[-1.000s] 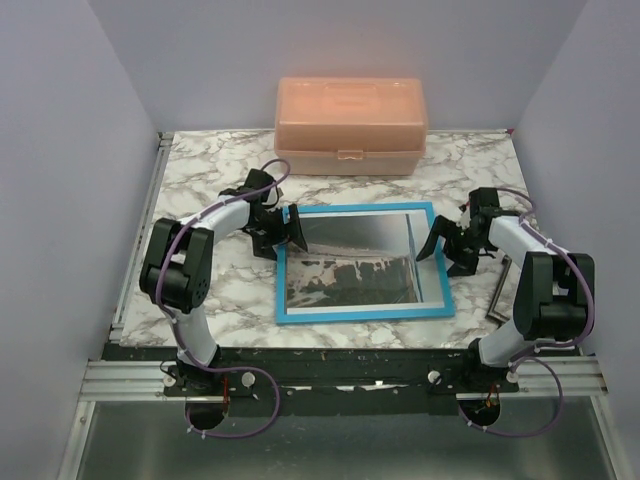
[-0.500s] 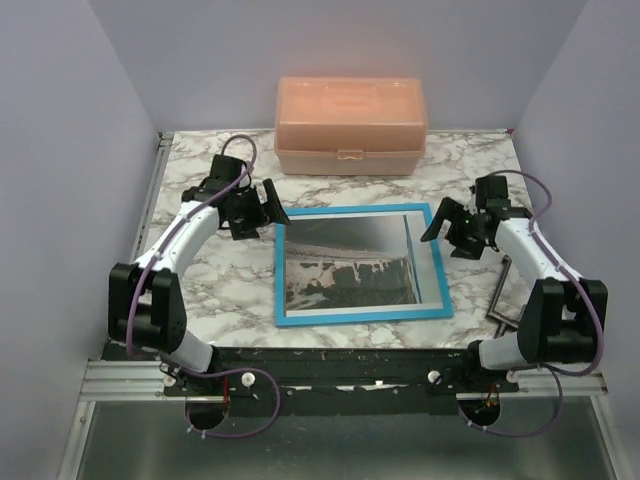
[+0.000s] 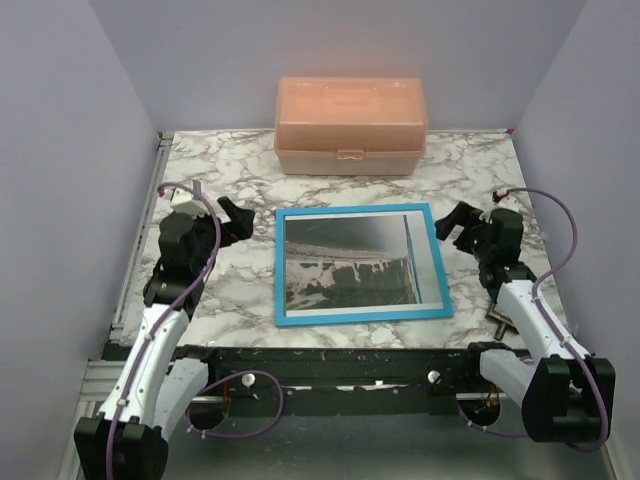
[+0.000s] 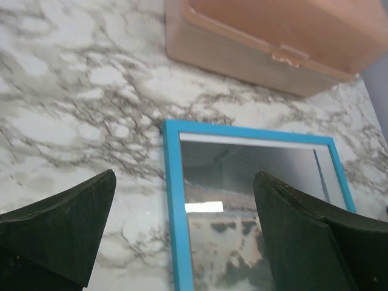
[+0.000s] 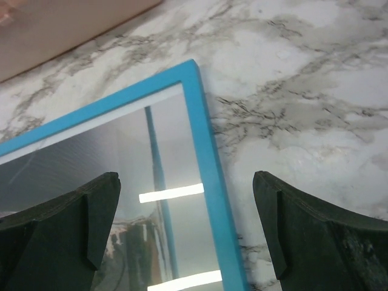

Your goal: Put the photo into the frame

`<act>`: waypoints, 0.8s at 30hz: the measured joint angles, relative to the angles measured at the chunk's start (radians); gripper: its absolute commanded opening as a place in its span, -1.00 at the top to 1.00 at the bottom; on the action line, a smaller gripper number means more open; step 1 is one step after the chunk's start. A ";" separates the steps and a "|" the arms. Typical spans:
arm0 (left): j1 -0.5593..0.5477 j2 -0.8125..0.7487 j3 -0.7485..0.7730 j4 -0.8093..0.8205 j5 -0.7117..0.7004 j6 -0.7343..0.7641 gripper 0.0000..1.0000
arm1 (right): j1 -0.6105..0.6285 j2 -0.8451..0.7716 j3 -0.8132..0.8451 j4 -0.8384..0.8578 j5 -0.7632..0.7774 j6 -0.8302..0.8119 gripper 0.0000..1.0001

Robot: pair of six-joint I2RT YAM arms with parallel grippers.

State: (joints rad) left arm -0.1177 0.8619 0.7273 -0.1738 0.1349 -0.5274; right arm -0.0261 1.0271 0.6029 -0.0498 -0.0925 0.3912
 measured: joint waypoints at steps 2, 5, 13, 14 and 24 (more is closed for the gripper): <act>0.000 -0.090 -0.121 0.128 -0.045 0.027 -0.97 | 0.000 -0.022 -0.101 0.108 0.035 -0.003 -1.00; 0.000 -0.200 -0.365 0.377 -0.126 0.087 -0.97 | 0.000 -0.090 -0.280 0.291 0.055 -0.046 -1.00; 0.000 -0.126 -0.525 0.584 -0.323 0.216 -0.97 | 0.001 -0.023 -0.579 0.832 0.130 -0.101 -1.00; 0.000 -0.101 -0.520 0.621 -0.348 0.234 -0.97 | 0.001 0.014 -0.579 0.874 0.135 -0.103 -1.00; 0.000 0.308 -0.558 1.127 -0.449 0.432 -0.96 | 0.001 0.360 -0.449 1.152 0.151 -0.137 -1.00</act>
State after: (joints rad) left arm -0.1177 1.1702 0.1692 0.9535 -0.3138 -0.0952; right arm -0.0254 1.3869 0.1535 1.1023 0.0589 0.2543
